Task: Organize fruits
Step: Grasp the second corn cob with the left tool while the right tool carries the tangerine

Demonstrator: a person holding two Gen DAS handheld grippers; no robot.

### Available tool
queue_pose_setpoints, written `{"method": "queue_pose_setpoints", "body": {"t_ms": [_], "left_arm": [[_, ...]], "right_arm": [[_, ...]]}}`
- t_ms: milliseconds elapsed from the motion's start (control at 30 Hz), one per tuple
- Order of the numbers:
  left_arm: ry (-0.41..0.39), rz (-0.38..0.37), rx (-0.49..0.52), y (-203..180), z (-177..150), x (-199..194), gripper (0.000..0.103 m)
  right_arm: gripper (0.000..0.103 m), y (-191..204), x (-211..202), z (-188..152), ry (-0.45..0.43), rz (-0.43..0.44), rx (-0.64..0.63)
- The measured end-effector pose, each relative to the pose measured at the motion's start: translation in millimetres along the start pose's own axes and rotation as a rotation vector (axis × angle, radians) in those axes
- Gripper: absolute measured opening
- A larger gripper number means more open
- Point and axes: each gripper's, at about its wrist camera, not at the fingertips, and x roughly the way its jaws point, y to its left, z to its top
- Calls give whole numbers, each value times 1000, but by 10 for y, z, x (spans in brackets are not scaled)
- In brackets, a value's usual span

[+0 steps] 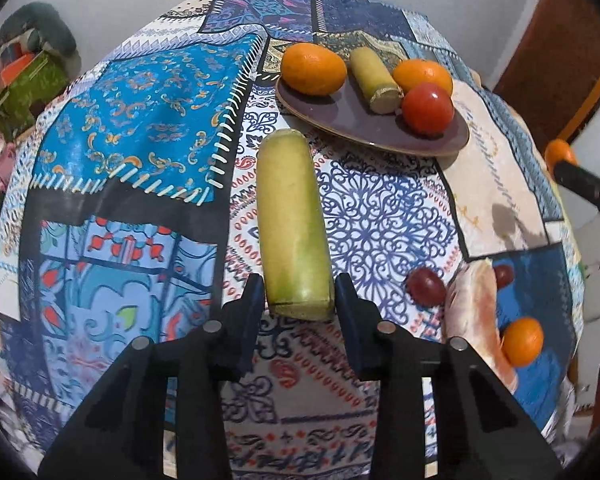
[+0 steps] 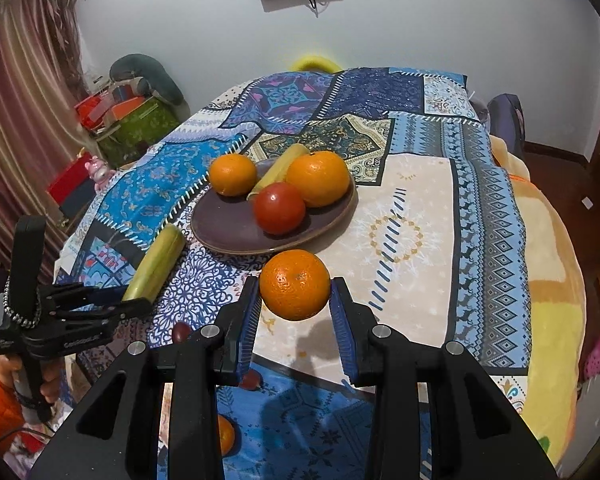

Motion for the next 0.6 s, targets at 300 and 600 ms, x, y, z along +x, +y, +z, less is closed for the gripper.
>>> {"method": "queue_pose_setpoints", "body": {"t_ms": [300,600], "left_arm": [[-19,-8,-4,3,329,129,49],[-8,-26,-55,81,570,406,40]], "right_arm": [[32,45,77,58,-1,14,-7],[32,76,153,142,-7,29,-16]]}}
